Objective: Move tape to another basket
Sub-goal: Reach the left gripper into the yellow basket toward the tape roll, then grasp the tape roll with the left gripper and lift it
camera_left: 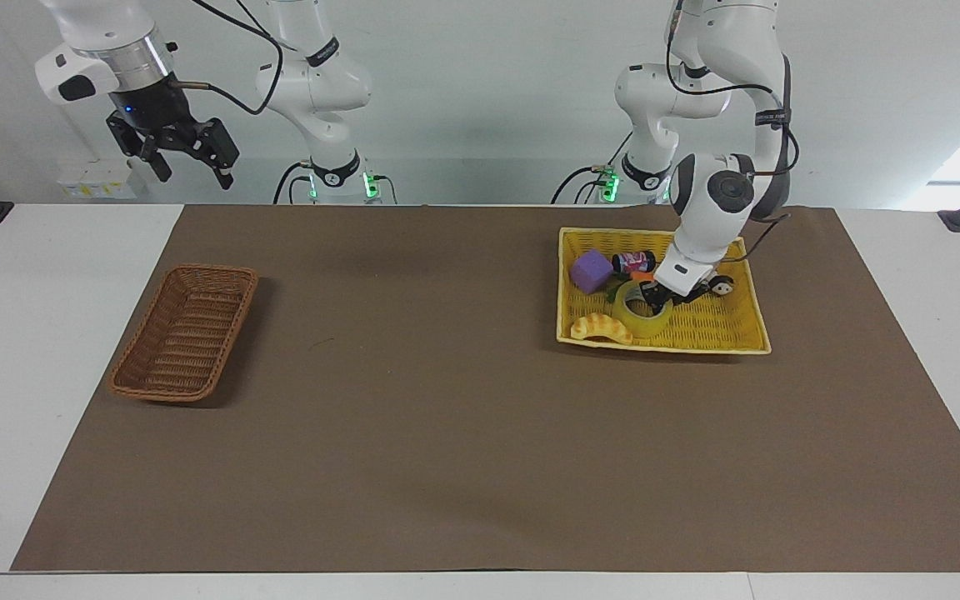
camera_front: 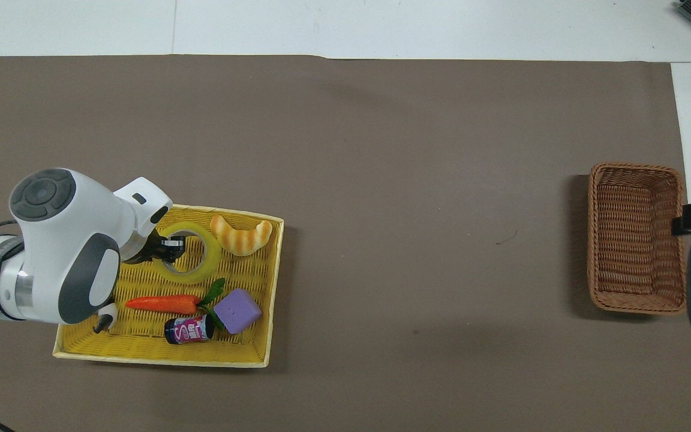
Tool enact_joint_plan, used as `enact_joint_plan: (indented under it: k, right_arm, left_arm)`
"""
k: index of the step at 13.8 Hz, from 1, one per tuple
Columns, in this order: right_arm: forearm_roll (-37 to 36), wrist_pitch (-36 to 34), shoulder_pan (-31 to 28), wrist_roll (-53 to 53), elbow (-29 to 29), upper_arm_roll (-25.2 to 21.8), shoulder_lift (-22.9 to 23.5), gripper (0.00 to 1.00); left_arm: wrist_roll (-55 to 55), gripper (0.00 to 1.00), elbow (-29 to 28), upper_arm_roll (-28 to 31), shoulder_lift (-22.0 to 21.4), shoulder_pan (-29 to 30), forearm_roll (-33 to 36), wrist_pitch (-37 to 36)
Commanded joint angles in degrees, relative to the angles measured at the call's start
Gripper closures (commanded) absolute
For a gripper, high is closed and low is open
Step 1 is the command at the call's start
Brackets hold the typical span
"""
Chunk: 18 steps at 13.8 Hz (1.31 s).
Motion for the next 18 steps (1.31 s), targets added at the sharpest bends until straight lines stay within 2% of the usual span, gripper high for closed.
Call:
enact_joint_plan:
  k: [1,3,7,8,10,11,12,15,18]
  right_arm:
    - [0.94,0.47,-0.55,-1.04,-1.82,0.03,-1.52,0.00]
    - [1.73,-0.06,-0.38,-0.68,-2.52,0.12,-1.96,0.00]
    - [4.99,-0.24,0.24,-0.95,-2.61,0.47,-2.14,0.00]
    - [6.21,-0.32,0.24,-0.95,-2.61,0.47,-2.14,0.00]
    - [11.04,-0.41,0.15,-0.60,-3.66,0.47,-2.75,0.00]
    - [12.01,-0.15,0.24,-0.86,-5.67,0.47,-3.71,0.00]
    - [16.11,0.55,0.15,-0.95,-8.38,0.38,-4.68,0.00]
    - [21.76,6.77,1.20,-0.34,-14.72,0.82,-6.00,0.00]
    - [31.41,10.03,2.52,1.85,-17.63,0.82,-4.25,0.00]
  left_arm:
    - [-0.15,1.00,7.63,0.49,1.58,0.48,-2.08,-7.65]
    - [0.55,1.00,11.51,0.49,1.67,2.40,-5.59,-11.27]
    - [1.78,1.00,16.62,0.41,1.14,3.91,-6.05,-18.30]
    - [1.61,1.00,16.71,0.32,1.23,3.65,-6.31,-18.14]
    - [0.91,1.00,16.80,0.14,1.32,3.12,-11.29,-17.61]
    - [0.73,1.00,16.89,-0.03,1.49,2.59,-12.45,-17.26]
    - [0.39,1.00,16.98,-0.21,1.50,1.28,-13.77,-16.39]
    - [-4.61,1.00,17.24,-0.91,1.58,-3.20,-17.81,-13.57]
    - [-11.02,1.00,18.56,-3.27,1.76,-6.02,-20.72,-12.86]
